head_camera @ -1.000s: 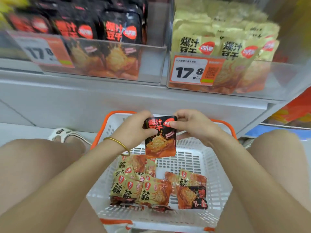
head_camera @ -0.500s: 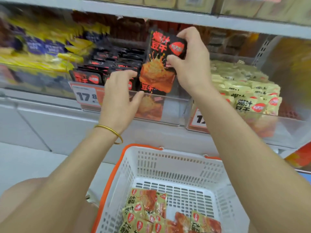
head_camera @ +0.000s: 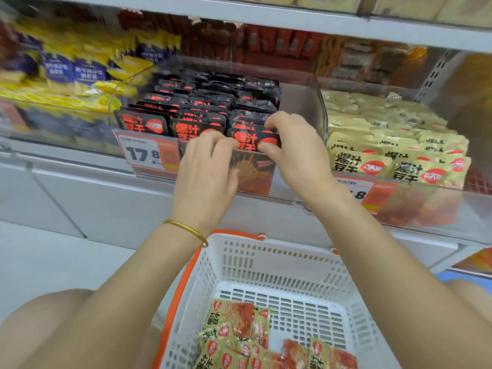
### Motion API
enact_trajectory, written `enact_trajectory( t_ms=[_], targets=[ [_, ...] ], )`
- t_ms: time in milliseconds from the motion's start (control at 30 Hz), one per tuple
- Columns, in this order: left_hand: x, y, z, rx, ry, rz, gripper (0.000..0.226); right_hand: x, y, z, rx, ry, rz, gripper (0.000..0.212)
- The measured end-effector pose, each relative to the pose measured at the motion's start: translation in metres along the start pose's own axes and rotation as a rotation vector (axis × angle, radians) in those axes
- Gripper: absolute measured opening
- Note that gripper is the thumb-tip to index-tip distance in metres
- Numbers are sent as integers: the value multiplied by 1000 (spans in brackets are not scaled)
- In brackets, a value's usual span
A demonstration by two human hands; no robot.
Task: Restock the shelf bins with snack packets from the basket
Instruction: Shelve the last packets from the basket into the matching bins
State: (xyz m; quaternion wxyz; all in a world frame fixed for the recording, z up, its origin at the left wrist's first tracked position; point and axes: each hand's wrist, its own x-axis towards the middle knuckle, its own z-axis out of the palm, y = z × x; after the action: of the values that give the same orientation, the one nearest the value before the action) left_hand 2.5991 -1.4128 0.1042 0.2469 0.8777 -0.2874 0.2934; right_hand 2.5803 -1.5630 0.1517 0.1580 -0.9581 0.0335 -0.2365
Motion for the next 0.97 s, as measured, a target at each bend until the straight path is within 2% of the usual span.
enact_trajectory(
  t_ms=[67,134,200,234,267,367,434,501,601,734,835,968],
  targets=[
    [-12,10,-2,-37,-27,5,36,-23,1,-10,35,164,-69,33],
    [-28,22,5,-94,-127,26,32,-58,7,-21,119,345,-132,27],
    [-45,35,21,-94,-304,78,30,-94,27,-19,148,358,-130,20],
    [-53,43,30,-69,-430,104,29,-108,43,-11,154,272,-81,16],
    [-63,52,39,-40,-572,123,29,-122,62,2,153,108,3,14],
    [-91,78,64,38,-902,207,34,-171,130,59,98,-576,310,14],
    [-104,89,78,64,-999,263,34,-210,168,96,7,-887,429,16],
    [-112,92,88,78,-1053,283,32,-244,185,125,-69,-1056,435,20],
    [-119,87,99,135,-1114,307,31,-272,178,165,-35,-1184,318,25],
    [-120,80,110,184,-1171,285,32,-296,146,209,73,-1274,161,37],
    [-123,72,114,210,-1216,253,32,-308,128,223,-54,-1267,61,32],
    [-126,67,118,209,-1277,197,31,-294,135,221,-73,-1230,136,16]
  ],
)
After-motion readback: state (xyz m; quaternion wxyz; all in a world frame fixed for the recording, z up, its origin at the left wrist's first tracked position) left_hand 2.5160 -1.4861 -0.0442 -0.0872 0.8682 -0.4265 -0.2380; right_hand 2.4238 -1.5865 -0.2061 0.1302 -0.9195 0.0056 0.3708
